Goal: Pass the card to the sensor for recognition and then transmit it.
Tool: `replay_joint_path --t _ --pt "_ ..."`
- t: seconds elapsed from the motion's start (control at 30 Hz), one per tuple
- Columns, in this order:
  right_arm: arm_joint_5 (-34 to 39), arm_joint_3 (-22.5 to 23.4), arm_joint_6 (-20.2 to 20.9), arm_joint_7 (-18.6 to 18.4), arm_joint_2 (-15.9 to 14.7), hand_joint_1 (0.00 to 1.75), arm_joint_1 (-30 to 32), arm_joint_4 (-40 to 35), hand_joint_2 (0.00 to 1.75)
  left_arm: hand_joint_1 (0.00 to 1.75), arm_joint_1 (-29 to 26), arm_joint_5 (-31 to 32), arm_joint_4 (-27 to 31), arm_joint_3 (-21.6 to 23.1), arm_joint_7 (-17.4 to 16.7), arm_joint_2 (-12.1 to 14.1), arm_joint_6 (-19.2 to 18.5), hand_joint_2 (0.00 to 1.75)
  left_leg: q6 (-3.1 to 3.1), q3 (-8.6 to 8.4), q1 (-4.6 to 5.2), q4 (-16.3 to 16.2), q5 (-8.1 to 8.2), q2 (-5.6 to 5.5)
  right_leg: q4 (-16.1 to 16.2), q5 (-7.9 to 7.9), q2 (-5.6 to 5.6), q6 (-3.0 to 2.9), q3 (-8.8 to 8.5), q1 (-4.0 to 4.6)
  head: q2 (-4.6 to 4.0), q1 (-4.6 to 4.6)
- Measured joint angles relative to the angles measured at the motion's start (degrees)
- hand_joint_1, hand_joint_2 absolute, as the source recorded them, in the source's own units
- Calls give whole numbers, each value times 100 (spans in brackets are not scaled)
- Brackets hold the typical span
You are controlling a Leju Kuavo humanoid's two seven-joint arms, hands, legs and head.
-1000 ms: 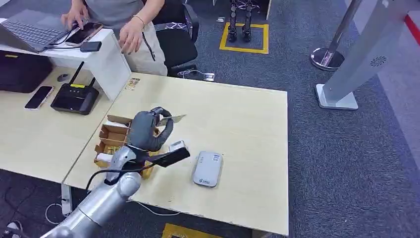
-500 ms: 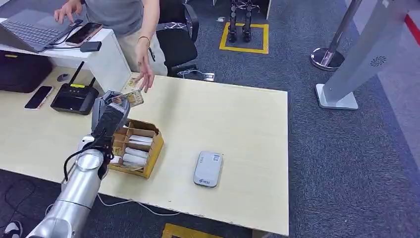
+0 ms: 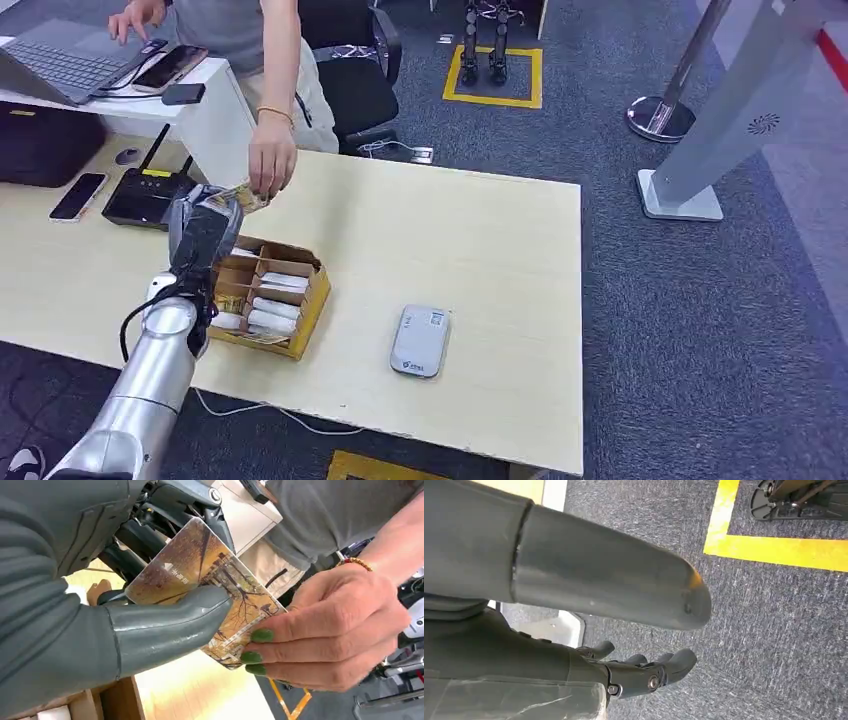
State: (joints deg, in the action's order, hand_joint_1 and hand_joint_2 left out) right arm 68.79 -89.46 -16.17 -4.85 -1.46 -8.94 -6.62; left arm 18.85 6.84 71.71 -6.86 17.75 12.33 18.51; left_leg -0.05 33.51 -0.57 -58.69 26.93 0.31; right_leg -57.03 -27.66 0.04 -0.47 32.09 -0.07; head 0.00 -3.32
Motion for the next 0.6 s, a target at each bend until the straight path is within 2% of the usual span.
replay_joint_path --t 0.03,0.07,0.1,0.13,0.17,0.6 --pt "-13 0 0 0 2 0 0 0 0 171 1 0 -9 -2 9 4 -2 175 0 0 0 0 0 0 0 0 1 0 0 0 0 -2" --pt "-13 -2 0 2 7 0 0 0 0 141 3 0 -20 -6 26 11 -4 175 0 0 0 0 0 1 0 0 2 0 0 0 0 0" --pt "-17 0 0 2 9 0 0 0 0 141 4 0 -22 -11 42 15 -7 175 0 0 0 0 0 2 0 0 2 0 0 0 0 -2" --pt "-17 -2 0 2 11 0 1 0 0 21 4 0 -22 -20 55 22 -9 175 0 0 0 0 0 2 0 0 2 0 0 0 0 0" --pt "-18 -2 0 2 13 0 1 0 0 0 3 0 -22 -33 61 28 -11 175 0 0 0 0 0 2 0 0 3 0 0 0 0 -2" --pt "-9 -2 -2 4 15 0 1 0 0 0 -122 18 -2 -282 164 44 52 175 0 1 0 0 0 0 0 0 0 0 0 0 0 -2"
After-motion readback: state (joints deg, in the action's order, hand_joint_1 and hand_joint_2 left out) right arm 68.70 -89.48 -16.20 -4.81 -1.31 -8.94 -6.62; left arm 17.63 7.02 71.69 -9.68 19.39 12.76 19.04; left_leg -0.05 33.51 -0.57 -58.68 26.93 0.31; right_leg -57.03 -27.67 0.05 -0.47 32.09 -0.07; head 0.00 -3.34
